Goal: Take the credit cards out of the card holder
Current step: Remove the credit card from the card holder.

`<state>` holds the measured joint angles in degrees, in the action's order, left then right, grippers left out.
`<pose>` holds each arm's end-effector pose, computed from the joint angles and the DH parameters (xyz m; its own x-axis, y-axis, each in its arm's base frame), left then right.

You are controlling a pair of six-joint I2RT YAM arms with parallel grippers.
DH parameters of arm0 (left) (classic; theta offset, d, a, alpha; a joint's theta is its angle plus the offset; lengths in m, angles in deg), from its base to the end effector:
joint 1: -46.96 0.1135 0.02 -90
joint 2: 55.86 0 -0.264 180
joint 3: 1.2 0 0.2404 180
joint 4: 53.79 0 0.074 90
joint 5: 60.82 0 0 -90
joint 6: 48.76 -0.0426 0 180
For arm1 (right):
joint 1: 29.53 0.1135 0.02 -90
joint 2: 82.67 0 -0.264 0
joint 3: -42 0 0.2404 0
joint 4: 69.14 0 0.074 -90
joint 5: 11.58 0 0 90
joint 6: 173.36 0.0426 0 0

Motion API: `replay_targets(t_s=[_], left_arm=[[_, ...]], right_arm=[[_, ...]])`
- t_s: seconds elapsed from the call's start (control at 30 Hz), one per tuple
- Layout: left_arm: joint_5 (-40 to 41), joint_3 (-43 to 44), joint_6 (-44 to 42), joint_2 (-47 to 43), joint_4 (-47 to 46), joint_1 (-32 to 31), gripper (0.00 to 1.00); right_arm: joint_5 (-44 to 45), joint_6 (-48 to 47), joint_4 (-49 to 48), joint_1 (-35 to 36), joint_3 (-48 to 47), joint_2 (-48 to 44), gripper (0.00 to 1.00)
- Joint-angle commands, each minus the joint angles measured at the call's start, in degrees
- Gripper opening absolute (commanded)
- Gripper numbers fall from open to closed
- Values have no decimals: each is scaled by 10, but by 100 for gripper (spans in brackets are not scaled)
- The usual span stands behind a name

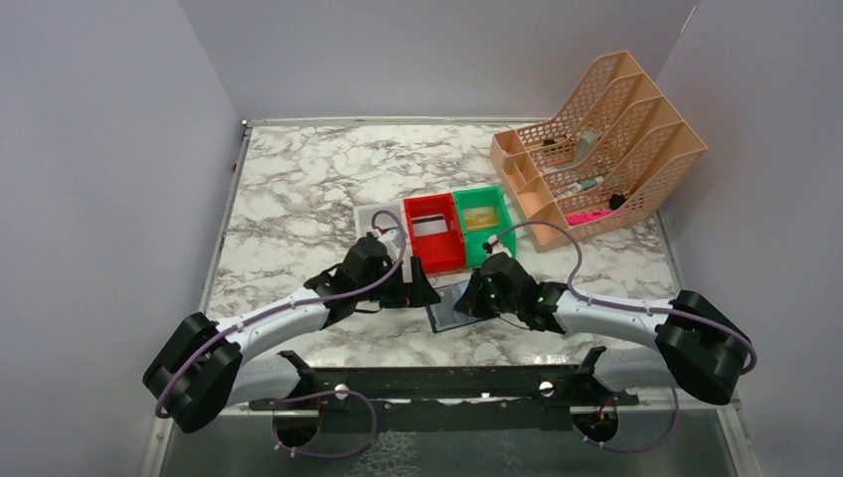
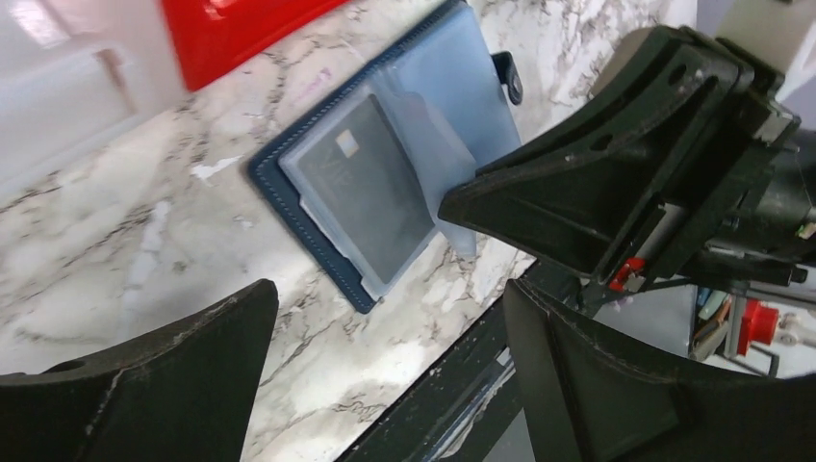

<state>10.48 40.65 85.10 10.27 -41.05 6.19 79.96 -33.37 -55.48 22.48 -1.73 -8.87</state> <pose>0.1604 -0.1564 0.1872 -0.8917 -0.0977 -0.4419 0.2698 0.6691 -0.6924 0.1478 0.1874 0.1660 -0.8678 0.1327 -0.4788 -0.1729 0.8227 0.5415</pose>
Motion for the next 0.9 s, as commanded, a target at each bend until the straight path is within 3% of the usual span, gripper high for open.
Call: replay_targets(t_s=[0.0, 0.17, 0.37, 0.87], left_arm=[[-32, 37, -24, 32, -38, -27, 89], [-9, 72, -30, 72, -41, -66, 83], [0, 100, -35, 115, -45, -91, 82], [-13, 137, -44, 186, -66, -105, 79]], right_arm=[[-38, 17, -34, -18, 21, -30, 12], [-12, 24, -7, -33, 34, -64, 14], [50, 16, 60, -49, 32, -104, 26], [166, 3, 188, -53, 4, -117, 32]])
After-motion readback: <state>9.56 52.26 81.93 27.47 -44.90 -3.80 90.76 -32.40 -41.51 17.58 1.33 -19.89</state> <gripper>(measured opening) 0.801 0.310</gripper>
